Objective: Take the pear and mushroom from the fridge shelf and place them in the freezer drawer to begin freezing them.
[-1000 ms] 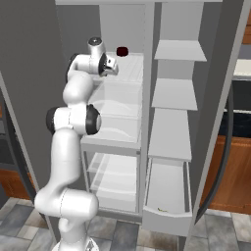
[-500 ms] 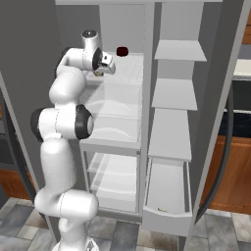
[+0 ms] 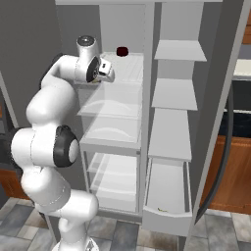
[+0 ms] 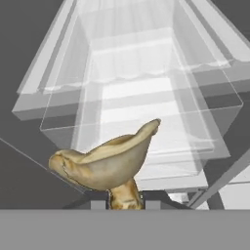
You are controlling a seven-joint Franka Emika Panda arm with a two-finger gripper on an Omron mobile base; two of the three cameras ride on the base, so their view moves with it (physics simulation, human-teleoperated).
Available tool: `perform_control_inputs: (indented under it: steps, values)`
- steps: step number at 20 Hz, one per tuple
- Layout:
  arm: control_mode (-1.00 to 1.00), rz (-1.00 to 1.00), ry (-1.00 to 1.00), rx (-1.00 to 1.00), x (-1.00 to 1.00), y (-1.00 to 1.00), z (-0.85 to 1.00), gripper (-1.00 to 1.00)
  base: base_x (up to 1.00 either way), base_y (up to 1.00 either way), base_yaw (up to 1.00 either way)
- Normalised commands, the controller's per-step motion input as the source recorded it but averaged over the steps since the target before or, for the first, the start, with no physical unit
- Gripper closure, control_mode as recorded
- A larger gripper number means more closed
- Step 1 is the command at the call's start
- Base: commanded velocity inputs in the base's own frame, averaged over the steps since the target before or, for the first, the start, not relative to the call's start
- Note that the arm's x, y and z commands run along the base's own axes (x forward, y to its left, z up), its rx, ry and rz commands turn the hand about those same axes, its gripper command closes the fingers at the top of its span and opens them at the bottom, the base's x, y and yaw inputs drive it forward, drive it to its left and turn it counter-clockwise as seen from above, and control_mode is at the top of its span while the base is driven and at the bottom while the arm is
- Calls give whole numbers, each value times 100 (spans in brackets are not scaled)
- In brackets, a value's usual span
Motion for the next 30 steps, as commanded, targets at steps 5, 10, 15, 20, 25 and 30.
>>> perform_control_inputs:
  steps: [5, 10, 15, 20, 25, 30]
  values:
    - [-100, -2, 2, 1, -100, -20, 28, 100, 0, 0, 0]
    - [-100, -2, 11, 0, -100, -28, 3, 100, 0, 0, 0]
    - [-100, -4, 21, 0, -100, -39, -8, 100, 0, 0, 0]
    - [-100, -6, 46, -8, -68, -23, -47, 100, 0, 0, 0]
    - [-100, -10, 34, -7, -37, -34, -28, 100, 0, 0, 0]
    - [-100, -18, 14, -1, -95, -68, -29, 100, 0, 0, 0]
